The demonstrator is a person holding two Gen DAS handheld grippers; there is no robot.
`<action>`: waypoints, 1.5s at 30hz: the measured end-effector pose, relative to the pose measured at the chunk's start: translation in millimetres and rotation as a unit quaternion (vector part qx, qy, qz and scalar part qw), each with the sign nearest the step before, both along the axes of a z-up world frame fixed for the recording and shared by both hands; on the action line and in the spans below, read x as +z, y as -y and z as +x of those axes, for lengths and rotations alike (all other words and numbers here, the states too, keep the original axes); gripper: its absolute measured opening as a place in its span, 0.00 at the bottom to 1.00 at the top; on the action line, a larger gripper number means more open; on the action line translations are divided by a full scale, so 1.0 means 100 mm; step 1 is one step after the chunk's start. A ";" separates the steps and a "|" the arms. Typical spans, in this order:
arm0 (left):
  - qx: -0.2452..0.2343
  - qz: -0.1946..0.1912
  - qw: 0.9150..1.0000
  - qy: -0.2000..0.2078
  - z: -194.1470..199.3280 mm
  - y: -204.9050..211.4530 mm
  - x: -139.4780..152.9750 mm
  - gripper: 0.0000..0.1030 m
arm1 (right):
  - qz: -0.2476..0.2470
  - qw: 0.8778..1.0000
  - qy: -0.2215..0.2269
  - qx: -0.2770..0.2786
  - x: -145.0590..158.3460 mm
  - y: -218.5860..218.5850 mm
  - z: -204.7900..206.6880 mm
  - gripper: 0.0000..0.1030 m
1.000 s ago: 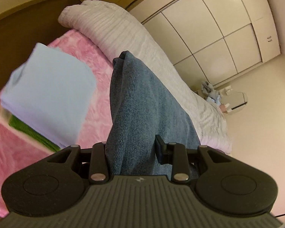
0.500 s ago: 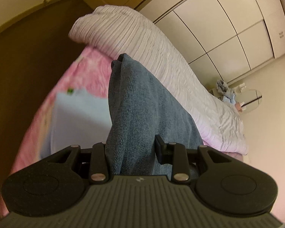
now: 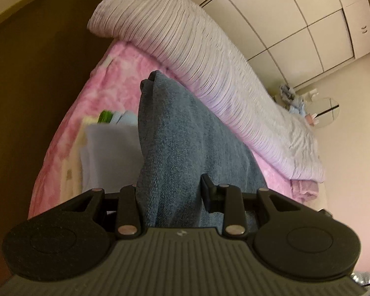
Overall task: Fold clothes
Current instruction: 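Carry the jeans bundle with both grippers toward the folded towel stack, then lower the jeans bundle onto the towel stack and open both grippers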
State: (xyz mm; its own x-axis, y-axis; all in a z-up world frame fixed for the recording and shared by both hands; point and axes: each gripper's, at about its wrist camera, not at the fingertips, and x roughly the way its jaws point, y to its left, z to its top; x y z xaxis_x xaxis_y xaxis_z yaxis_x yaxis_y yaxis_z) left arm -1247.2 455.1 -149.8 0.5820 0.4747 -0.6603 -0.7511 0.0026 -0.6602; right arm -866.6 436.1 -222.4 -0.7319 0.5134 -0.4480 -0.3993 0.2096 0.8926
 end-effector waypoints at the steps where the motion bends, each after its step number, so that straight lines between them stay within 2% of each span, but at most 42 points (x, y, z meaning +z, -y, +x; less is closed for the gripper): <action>1: -0.002 -0.001 1.000 -0.008 0.02 0.00 -0.06 0.29 | -0.006 1.000 0.015 0.000 -0.04 0.00 -0.02 0.41; 4: 0.004 -0.003 1.000 -0.014 0.04 0.01 -0.12 0.33 | -0.018 0.998 0.052 0.001 -0.12 0.02 -0.03 0.47; 6: 0.013 -0.002 1.000 -0.024 0.03 0.03 -0.09 0.33 | -0.012 0.997 0.081 0.006 0.03 0.02 0.00 0.48; 8: 0.033 0.009 0.997 -0.066 -0.01 0.09 0.11 0.33 | -0.005 0.993 0.117 0.013 0.20 0.02 0.03 0.49; 9: 0.044 0.015 0.995 -0.089 -0.02 0.13 0.21 0.32 | 0.000 0.988 0.152 0.018 0.32 0.03 0.04 0.49; 11: 0.062 0.028 0.988 -0.139 -0.03 0.26 0.46 0.27 | 0.023 0.965 0.259 0.033 0.66 0.14 -0.01 0.49; 13: 0.066 0.026 0.980 -0.187 0.04 0.44 0.69 0.21 | 0.055 0.925 0.369 0.070 0.98 0.31 -0.17 0.48; 14: 0.065 0.023 0.975 -0.211 0.09 0.54 0.79 0.19 | 0.074 0.907 0.404 0.091 1.09 0.43 -0.26 0.48; 15: 0.053 0.028 0.972 -0.225 0.17 0.62 0.85 0.17 | 0.093 0.893 0.425 0.111 1.18 0.56 -0.35 0.48; 16: 0.037 0.036 0.970 -0.236 0.27 0.71 0.88 0.16 | 0.110 0.886 0.431 0.131 1.23 0.67 -0.43 0.47; 18: 0.004 0.053 0.965 -0.256 0.46 0.88 0.95 0.12 | 0.137 0.881 0.422 0.167 1.22 0.88 -0.62 0.45; 20: -0.008 0.055 0.962 -0.269 0.58 0.93 0.87 0.11 | 0.150 0.866 0.436 0.194 1.12 1.00 -0.80 0.40; 21: -0.010 0.044 0.962 -0.270 0.61 0.92 0.77 0.11 | 0.147 0.860 0.444 0.202 1.04 1.03 -0.86 0.39; 24: -0.008 0.018 0.958 -0.284 0.64 0.88 0.43 0.12 | 0.109 0.854 0.455 0.225 0.69 0.98 -0.99 0.39; 27: 0.017 -0.012 0.964 -0.265 0.54 0.86 0.30 0.13 | 0.086 0.858 0.443 0.245 0.48 0.93 -1.02 0.39; 30: 0.022 -0.007 0.961 -0.275 0.53 0.84 0.47 0.07 | 0.083 0.862 0.437 0.242 0.66 0.92 -0.96 0.39; 33: 0.023 0.033 0.961 -0.272 0.56 0.77 0.73 0.07 | 0.086 0.882 0.415 0.205 0.89 0.81 -0.90 0.39; 35: 0.021 0.049 0.960 -0.274 0.56 0.60 0.77 0.07 | 0.104 0.885 0.418 0.178 1.01 0.63 -0.94 0.39; 38: 0.012 0.044 0.958 -0.283 0.53 0.34 0.62 0.07 | 0.107 0.882 0.433 0.155 1.01 0.38 -1.02 0.39; 41: 0.006 0.024 0.960 -0.280 0.50 0.16 0.32 0.07 | 0.086 0.878 0.442 0.159 0.80 0.21 -1.08 0.39; 43: 0.017 0.013 0.965 -0.263 0.44 0.13 0.17 0.07 | 0.082 0.873 0.448 0.175 0.63 0.16 -1.11 0.39; 45: 0.028 -0.001 0.969 -0.244 0.37 0.11 0.15 0.09 | 0.091 0.868 0.452 0.183 0.63 0.16 -1.10 0.39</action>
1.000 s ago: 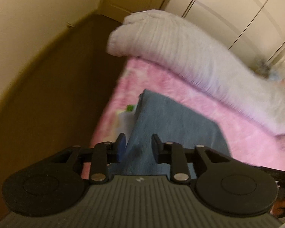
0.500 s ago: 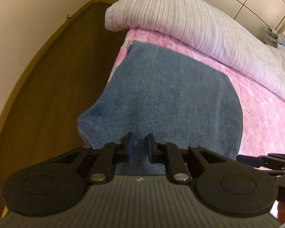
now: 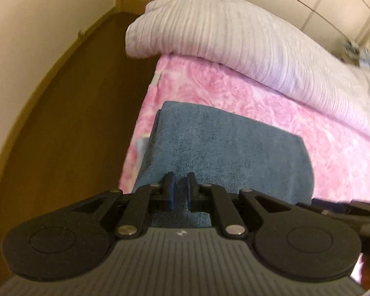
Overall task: Fold clothes
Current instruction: 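Lower the jeans bundle onto the towel stack and open both grippers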
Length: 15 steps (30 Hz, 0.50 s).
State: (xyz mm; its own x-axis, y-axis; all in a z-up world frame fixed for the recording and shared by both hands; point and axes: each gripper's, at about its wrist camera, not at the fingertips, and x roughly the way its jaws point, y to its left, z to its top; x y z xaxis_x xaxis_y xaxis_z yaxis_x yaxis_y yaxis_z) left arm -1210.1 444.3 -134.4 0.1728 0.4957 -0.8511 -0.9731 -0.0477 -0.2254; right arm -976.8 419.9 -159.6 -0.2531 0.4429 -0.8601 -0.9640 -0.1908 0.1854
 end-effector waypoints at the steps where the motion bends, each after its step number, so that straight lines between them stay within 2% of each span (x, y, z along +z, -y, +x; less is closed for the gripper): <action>1: 0.002 -0.005 1.000 -0.001 0.00 0.00 0.01 0.08 | -0.006 1.000 -0.005 -0.003 0.04 -0.03 0.03 0.39; 3: -0.006 0.003 1.000 -0.019 0.03 -0.04 0.07 0.05 | -0.011 1.000 -0.017 -0.015 0.12 -0.09 0.09 0.39; 6: -0.020 0.021 0.999 -0.025 0.11 -0.19 0.11 0.05 | 0.028 0.999 -0.022 -0.040 0.28 -0.18 0.11 0.39; 10: -0.033 0.012 0.999 -0.041 0.24 -0.39 -0.05 0.05 | -0.011 0.999 0.001 -0.053 0.09 -0.35 0.04 0.39; 12: -0.037 0.008 0.998 -0.051 0.28 -0.47 -0.13 0.05 | -0.011 0.999 0.012 -0.050 -0.01 -0.38 0.00 0.39; 15: -0.040 0.000 0.997 -0.073 0.34 -0.47 -0.08 0.05 | -0.022 0.999 0.011 -0.047 0.05 -0.41 0.01 0.39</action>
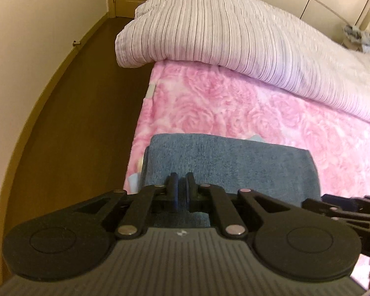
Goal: Fold clothes
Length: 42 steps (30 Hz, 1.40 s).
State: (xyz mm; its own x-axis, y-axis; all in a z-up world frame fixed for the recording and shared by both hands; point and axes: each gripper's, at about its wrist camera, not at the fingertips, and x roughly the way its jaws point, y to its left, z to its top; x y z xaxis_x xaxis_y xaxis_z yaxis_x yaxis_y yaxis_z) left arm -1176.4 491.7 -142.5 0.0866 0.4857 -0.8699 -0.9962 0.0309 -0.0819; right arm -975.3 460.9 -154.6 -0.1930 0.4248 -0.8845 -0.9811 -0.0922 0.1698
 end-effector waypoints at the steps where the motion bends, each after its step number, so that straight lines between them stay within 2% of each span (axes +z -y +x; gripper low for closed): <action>1: -0.001 -0.002 1.000 -0.007 0.02 0.00 0.02 0.05 | -0.004 1.000 -0.005 -0.001 0.04 0.01 0.03 0.39; 5: 0.004 -0.005 0.999 -0.036 0.10 0.25 0.21 0.06 | -0.015 0.999 -0.027 -0.008 0.19 0.12 0.16 0.39; 9: 0.029 -0.012 0.999 -0.038 0.20 0.68 0.35 0.10 | -0.036 0.999 -0.030 -0.001 0.27 0.38 0.26 0.39; 11: 0.042 -0.016 0.998 -0.034 0.24 0.87 0.40 0.20 | -0.045 0.999 -0.024 0.013 0.28 0.51 0.27 0.39; 15: 0.057 -0.021 0.997 -0.044 0.36 1.24 0.54 0.23 | -0.059 0.997 -0.014 0.055 0.32 0.74 0.25 0.42; 17: 0.064 -0.018 0.996 -0.053 0.42 1.38 0.63 0.29 | -0.053 0.996 -0.015 0.071 0.38 0.89 0.26 0.57; 20: 0.073 -0.003 0.995 -0.061 0.50 1.62 0.80 0.32 | -0.036 0.996 -0.012 0.080 0.51 1.11 0.30 0.66; 24: 0.087 0.016 0.994 -0.070 0.60 1.94 1.04 0.35 | -0.015 0.996 -0.003 0.087 0.71 1.40 0.37 0.68; 26: 0.094 0.025 0.993 -0.067 0.63 2.08 1.14 0.46 | -0.004 0.995 0.000 0.095 0.80 1.52 0.41 0.69; 28: 0.103 0.032 0.992 -0.067 0.67 2.21 1.24 0.50 | 0.008 0.995 0.004 0.104 0.90 1.63 0.43 0.69; 32: 0.120 0.038 0.989 -0.081 0.78 2.45 1.41 0.50 | 0.029 0.991 0.014 0.127 1.09 1.84 0.52 0.69; 34: 0.126 0.042 0.987 -0.085 0.83 2.56 1.48 0.53 | 0.035 0.989 0.011 0.140 1.17 1.94 0.57 0.69; 38: 0.152 0.045 0.984 -0.084 0.94 2.79 1.58 0.62 | 0.024 0.987 0.014 0.159 1.20 2.10 0.64 0.69; 42: 0.178 0.039 0.980 -0.073 1.04 2.99 1.59 0.62 | 0.014 0.986 0.007 0.165 1.22 2.25 0.76 0.69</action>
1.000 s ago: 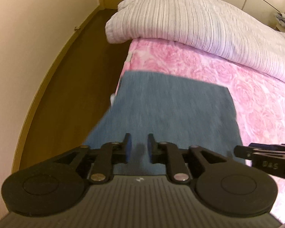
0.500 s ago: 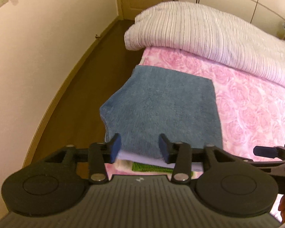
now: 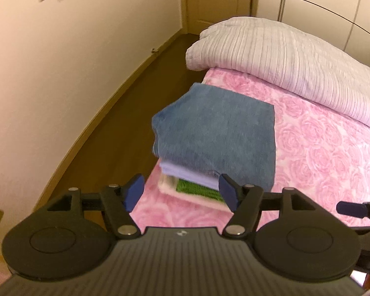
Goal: Fold clothes
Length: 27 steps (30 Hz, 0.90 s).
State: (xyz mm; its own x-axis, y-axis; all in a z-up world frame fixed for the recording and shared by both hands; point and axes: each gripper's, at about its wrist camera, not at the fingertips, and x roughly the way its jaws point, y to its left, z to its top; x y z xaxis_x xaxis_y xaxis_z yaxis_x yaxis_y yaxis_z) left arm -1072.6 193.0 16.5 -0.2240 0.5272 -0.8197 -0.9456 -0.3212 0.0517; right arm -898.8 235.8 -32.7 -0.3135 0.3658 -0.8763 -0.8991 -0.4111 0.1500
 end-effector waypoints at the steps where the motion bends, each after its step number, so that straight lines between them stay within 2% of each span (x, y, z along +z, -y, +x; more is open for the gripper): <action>1: 0.005 0.000 1.000 0.006 0.02 0.04 0.00 0.62 | -0.002 1.000 -0.001 0.002 0.00 0.03 0.03 0.69; 4: 0.020 -0.001 0.999 0.026 0.05 0.15 -0.03 0.62 | -0.010 1.000 0.003 0.005 -0.02 0.12 0.10 0.69; 7: 0.013 -0.008 0.999 0.043 0.11 0.22 -0.08 0.62 | -0.017 1.000 0.006 0.011 -0.07 0.19 0.15 0.69; 12: 0.001 -0.027 0.999 0.033 0.25 0.28 -0.17 0.62 | -0.023 1.000 0.001 0.020 -0.10 0.29 0.23 0.69; 18: -0.009 -0.038 0.998 0.039 0.37 0.26 -0.25 0.62 | -0.020 1.000 0.001 0.023 -0.07 0.32 0.34 0.69; 27: 0.005 -0.028 0.999 0.034 0.56 0.28 -0.21 0.62 | -0.013 0.999 -0.002 0.034 -0.04 0.24 0.50 0.69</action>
State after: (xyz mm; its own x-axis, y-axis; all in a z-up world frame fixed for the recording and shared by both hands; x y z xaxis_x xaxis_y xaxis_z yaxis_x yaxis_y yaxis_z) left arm -1016.6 165.1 -4.9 -0.1722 0.4774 -0.8617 -0.9442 -0.3293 0.0063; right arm -848.4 211.6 -36.5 -0.3401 0.3216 -0.8837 -0.8689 -0.4669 0.1645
